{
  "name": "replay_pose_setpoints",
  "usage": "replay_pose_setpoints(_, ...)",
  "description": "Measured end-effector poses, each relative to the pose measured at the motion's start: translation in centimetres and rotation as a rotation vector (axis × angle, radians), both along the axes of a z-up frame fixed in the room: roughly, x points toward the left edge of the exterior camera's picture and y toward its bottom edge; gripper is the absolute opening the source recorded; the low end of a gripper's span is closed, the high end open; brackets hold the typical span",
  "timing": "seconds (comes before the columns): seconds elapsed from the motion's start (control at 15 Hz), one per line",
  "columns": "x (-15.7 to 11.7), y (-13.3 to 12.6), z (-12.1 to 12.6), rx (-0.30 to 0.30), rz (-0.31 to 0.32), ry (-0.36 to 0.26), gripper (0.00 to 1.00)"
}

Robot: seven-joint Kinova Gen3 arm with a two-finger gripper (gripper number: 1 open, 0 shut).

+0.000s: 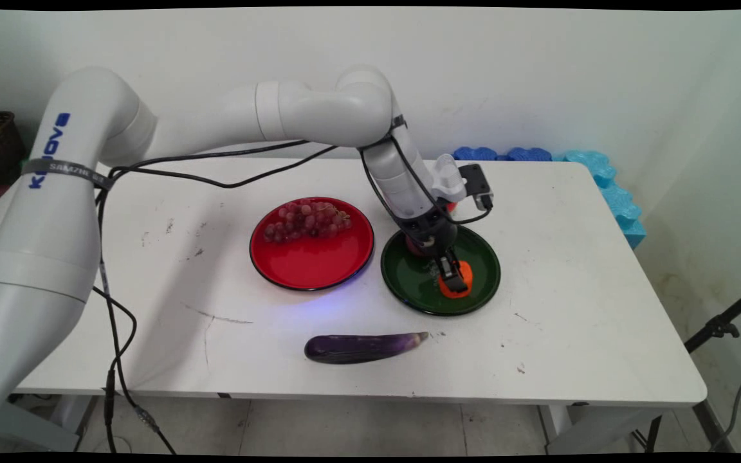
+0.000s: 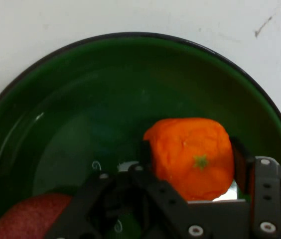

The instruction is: Place the picked object on the table

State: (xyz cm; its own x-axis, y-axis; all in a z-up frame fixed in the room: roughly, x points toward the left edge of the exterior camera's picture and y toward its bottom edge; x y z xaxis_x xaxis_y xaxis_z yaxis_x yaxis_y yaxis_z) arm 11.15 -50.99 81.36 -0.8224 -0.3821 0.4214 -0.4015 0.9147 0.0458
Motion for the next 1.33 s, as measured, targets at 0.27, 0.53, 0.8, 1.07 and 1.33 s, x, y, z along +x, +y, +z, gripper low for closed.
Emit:
replay_pose_setpoints(0.27, 1.7, 2.0, 4.0, -0.037, 0.006, 0.041, 0.00)
replay_pose_setpoints(0.53, 5.6, 4.5, 7.5, -0.059, 0.022, 0.073, 0.00)
replay_pose_setpoints(0.8, 10.1, 8.2, 8.0, -0.063, -0.007, 0.062, 0.00)
replay_pose_setpoints(1.07, 14.3, 11.4, 6.3, -0.066, -0.038, 0.033, 0.00)
replay_pose_setpoints(1.33, 16.8, 12.8, 3.7, -0.082, -0.049, 0.025, 0.00)
